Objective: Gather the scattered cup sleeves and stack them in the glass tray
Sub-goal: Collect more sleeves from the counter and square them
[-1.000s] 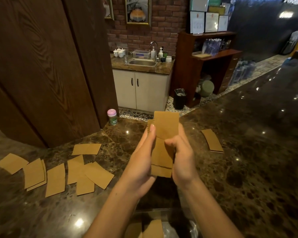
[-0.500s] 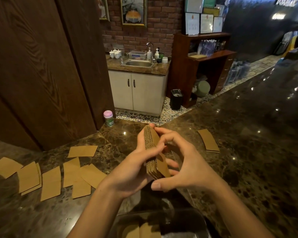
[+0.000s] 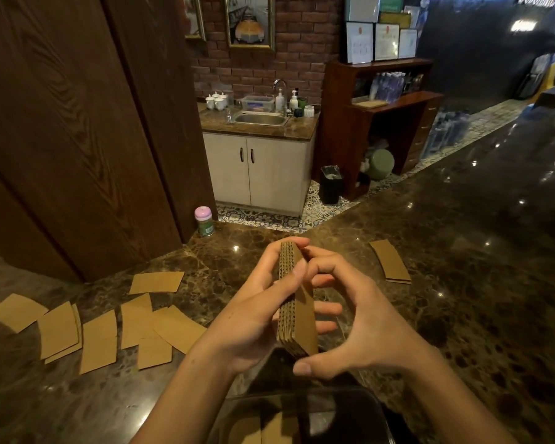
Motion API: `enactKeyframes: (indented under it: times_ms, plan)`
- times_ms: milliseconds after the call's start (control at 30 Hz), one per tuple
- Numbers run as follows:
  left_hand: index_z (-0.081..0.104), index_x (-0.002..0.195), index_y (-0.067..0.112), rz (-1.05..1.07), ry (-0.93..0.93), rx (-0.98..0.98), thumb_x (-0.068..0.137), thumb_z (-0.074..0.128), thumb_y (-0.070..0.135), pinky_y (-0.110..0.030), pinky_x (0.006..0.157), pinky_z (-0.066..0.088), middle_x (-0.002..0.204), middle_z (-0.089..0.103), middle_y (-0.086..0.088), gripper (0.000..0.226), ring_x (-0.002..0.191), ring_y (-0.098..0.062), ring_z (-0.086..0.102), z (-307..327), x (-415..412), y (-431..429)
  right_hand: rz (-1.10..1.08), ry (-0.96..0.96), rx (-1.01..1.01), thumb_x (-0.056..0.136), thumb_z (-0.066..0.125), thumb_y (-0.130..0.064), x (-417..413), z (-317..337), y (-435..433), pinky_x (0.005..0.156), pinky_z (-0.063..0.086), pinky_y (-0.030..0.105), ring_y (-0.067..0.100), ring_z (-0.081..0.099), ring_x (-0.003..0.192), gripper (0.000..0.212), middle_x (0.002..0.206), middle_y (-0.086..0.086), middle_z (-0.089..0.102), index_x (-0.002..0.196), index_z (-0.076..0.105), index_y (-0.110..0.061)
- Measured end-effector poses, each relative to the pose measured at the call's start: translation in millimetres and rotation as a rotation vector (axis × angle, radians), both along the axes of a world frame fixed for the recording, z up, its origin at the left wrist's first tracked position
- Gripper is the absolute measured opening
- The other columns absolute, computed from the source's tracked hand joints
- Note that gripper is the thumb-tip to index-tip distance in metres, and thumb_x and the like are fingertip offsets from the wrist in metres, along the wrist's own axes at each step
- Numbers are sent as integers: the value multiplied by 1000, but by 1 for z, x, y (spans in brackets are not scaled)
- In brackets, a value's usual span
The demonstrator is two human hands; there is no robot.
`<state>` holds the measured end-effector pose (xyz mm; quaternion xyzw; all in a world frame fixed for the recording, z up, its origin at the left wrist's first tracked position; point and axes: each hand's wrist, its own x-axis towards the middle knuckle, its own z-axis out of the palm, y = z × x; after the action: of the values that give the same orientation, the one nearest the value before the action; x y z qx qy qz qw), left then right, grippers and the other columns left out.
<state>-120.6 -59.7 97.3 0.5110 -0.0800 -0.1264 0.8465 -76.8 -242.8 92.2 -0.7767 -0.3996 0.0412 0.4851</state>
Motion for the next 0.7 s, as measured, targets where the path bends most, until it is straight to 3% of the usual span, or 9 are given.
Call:
enactKeyframes:
  times_ms: [167,333,500,600,700]
  plan:
    - [54,133,35,-27,44,-43,87,70,29,-50,75,60,128,60,-26,49,92,-46,66,-5,-2,-1,1,-4,-25,50,104,-39,-3,-4,-1,111,47,41,9,49,141,92,157,-19,42,128,54,-33]
    - [54,132,34,-27,39,-24,86,73,36,-45,68,61,126,60,-23,50,88,-39,65,-9,-7,-6,-42,-20,20,47,106,-31,-5,-8,-2,95,53,50,23,61,122,91,140,-6,56,122,56,-23]
    - [56,128,32,-53,83,-77,88,70,29,-47,68,61,118,64,-22,42,81,-41,66,-9,-14,-6,9,-57,-18,52,104,-35,-8,-13,-4,102,51,44,19,57,128,94,144,-11,52,129,50,-28]
    - [57,129,33,-52,40,-51,84,77,36,-45,70,62,118,66,-20,50,90,-38,67,-13,-22,-8,9,-84,-23,51,104,-33,-13,-14,-4,97,51,36,16,58,121,91,141,-12,50,125,50,-26]
    - [53,136,44,45,-102,134,74,80,53,-52,83,59,130,66,-15,68,109,-38,68,-18,-37,-10,83,-36,29,55,95,-35,-19,-16,-6,92,55,39,20,64,112,85,130,-3,58,123,48,-14]
